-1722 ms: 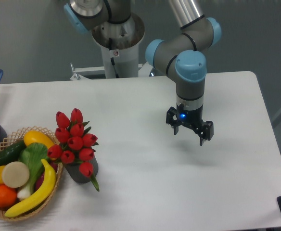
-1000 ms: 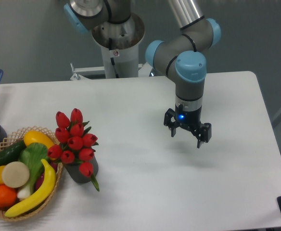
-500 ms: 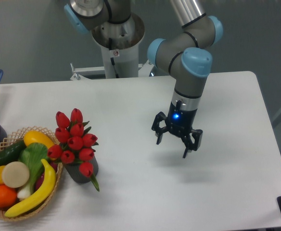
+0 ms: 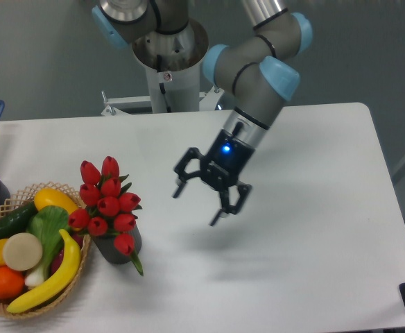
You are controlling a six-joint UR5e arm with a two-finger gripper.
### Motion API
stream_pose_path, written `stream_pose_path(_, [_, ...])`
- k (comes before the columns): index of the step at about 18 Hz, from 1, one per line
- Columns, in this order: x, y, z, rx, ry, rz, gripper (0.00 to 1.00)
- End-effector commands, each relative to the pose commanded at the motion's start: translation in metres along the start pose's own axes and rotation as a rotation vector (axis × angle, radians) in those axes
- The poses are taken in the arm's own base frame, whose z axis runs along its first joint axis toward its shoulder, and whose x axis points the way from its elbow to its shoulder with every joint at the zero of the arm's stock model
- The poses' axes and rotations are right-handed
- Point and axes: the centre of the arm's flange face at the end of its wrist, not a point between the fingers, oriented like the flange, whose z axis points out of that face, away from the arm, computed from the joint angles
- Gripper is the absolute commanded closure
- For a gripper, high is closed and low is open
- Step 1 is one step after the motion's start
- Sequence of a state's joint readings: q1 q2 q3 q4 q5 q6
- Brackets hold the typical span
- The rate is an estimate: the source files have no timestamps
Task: Pick up the flowers from the vase
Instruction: 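Move the open gripper toward the red tulips in the grey vase, then close the gripper around the tulip stems above the vase rim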
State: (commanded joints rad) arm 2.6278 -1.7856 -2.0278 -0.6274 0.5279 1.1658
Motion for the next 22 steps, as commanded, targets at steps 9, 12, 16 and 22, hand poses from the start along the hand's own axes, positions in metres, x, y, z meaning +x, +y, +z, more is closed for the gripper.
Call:
stream_pose_path(9, [0.029, -0.022, 0.039, 0.028, 0.1, 0.039, 0.0])
stream_pose_path(12, [0.038, -0.024, 0.05, 0.027, 0.127, 0.039, 0.0])
stream_pose_path(16, [0.039, -0.02, 0.066, 0.019, 0.156, 0.027, 0.0])
stream_pose_path(22, [0.035, -0.034, 0.077, 0.019, 0.169, 0.017, 0.0])
